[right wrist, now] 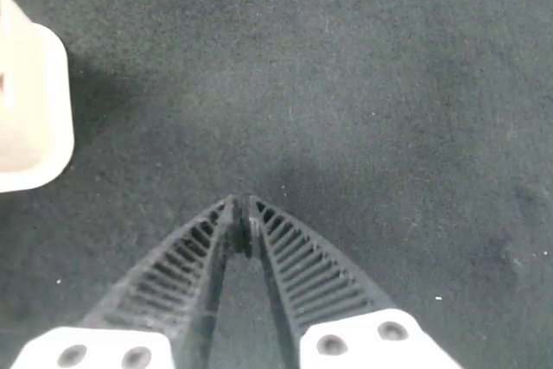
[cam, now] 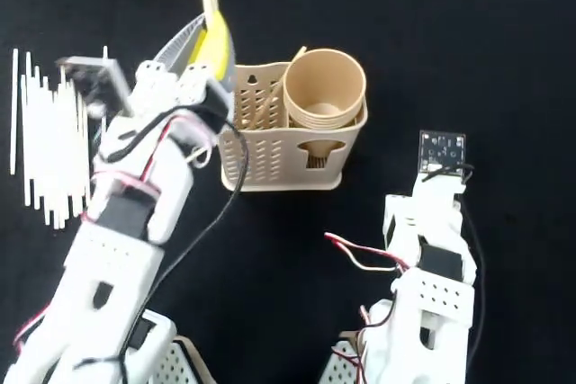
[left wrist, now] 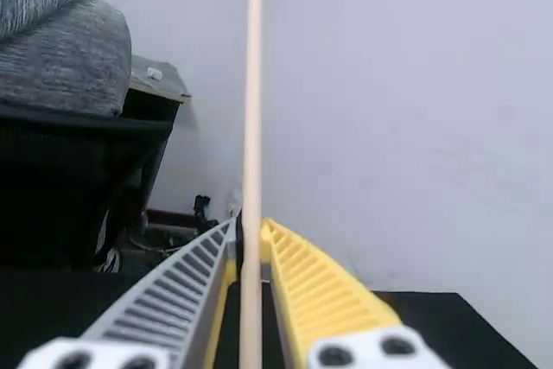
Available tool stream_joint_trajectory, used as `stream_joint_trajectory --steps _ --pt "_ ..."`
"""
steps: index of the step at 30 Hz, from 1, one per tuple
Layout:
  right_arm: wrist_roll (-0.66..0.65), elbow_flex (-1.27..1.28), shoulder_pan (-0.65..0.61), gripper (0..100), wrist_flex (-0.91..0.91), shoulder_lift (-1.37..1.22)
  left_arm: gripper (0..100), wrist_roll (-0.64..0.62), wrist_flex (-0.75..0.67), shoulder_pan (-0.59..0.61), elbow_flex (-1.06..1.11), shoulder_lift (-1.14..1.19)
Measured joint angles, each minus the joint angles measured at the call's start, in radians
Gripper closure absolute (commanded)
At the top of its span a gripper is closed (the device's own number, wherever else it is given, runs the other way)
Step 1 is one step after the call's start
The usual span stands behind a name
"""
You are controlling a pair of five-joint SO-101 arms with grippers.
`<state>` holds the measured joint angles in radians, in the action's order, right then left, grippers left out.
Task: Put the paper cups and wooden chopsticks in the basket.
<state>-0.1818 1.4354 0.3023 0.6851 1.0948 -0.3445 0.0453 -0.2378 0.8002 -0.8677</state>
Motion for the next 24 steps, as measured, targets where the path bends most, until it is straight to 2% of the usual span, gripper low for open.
stream_joint_trajectory --steps 9,19,24 --pt "0.000 0.000 0.000 98.2 0.000 0.000 97 0.011 -0.199 0.000 -0.049 0.371" --pt "0.000 0.000 0.000 98.2 0.000 0.000 97 0.017 -0.235 0.000 -0.018 0.394" --pt "0.000 0.000 0.000 98.2 0.000 0.000 97 0.077 -0.235 0.000 0.051 0.394"
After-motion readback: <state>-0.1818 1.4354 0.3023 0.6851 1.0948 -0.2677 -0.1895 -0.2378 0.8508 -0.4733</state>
